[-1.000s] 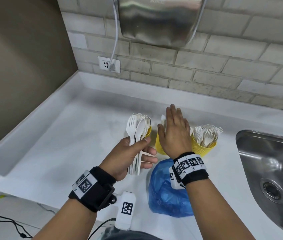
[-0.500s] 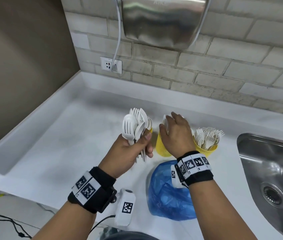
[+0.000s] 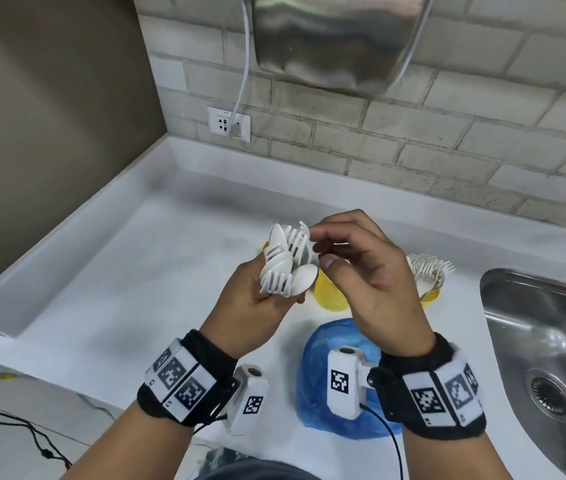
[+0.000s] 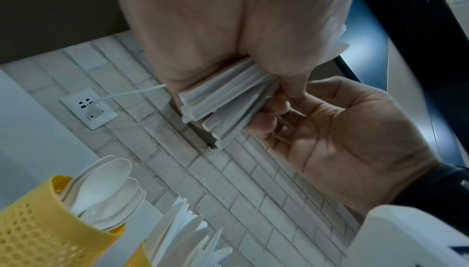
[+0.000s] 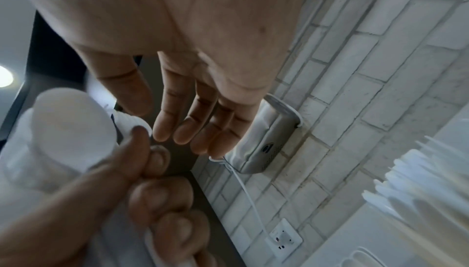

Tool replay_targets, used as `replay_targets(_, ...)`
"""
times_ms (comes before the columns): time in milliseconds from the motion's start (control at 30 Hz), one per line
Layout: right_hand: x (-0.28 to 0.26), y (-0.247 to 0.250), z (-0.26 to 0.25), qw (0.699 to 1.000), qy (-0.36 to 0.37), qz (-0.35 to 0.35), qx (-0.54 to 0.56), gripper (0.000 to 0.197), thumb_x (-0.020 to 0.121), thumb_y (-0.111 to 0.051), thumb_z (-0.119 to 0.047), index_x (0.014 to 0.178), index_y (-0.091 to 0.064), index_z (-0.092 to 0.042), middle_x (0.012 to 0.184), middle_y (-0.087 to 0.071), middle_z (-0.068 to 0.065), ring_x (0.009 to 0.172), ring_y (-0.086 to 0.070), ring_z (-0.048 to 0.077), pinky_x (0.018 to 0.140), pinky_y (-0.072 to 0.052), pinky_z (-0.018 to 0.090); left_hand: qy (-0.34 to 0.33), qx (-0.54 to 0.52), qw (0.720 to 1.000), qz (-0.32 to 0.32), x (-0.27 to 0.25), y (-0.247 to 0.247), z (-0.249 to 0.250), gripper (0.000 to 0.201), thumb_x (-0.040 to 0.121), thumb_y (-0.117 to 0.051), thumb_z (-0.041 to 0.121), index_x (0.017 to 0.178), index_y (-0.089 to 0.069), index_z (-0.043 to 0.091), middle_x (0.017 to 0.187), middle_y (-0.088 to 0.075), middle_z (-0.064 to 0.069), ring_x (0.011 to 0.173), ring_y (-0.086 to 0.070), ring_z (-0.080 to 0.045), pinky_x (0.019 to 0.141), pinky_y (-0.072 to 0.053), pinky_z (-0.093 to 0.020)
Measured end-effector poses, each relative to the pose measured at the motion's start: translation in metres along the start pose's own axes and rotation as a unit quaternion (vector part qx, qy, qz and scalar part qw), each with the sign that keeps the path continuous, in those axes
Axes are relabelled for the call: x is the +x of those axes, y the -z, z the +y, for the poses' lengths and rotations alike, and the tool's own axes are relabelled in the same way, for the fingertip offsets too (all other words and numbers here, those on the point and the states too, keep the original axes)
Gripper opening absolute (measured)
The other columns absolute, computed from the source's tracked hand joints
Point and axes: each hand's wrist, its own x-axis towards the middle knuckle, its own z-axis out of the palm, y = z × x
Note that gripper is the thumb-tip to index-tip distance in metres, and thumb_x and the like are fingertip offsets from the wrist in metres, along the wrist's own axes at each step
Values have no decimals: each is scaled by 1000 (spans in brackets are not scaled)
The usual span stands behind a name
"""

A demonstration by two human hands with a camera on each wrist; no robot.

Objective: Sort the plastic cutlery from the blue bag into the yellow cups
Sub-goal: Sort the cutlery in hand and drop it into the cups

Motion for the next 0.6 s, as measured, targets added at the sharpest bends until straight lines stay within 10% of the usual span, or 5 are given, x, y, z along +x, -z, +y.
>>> replay_targets(300, -4, 4, 2, 995, -13, -90, -26, 29, 91, -75, -11, 120, -70, -10, 112, -60, 4, 96, -64, 27, 88, -54, 48, -6, -24, 1000, 10, -5, -4, 1, 16, 71, -65, 43, 79, -69, 57, 69, -69, 21, 66, -63, 4, 68, -54, -16)
replay_targets(433, -6, 5, 1, 997, -3, -78, -16, 24, 93, -75, -12, 116, -70, -9, 112, -61, 5, 96, -64, 26, 86, -54, 49, -6, -16, 1000, 4, -7, -6, 2, 5, 84, -68, 27, 81, -66, 25, 73, -67, -8, 66, -63, -12, 67, -56, -27)
replay_targets(600, -12, 4, -3, 999, 7, -34, 31, 44, 89, -77, -12, 128, -61, -28, 117, -57, 4, 95, -63, 27, 89, -54, 50, 15, -15, 1000, 4, -9, -8, -1, 21, 87, -67, 26, 91, -68, 5, 75, -68, -9, 66, -64, -15, 67, -55, -27)
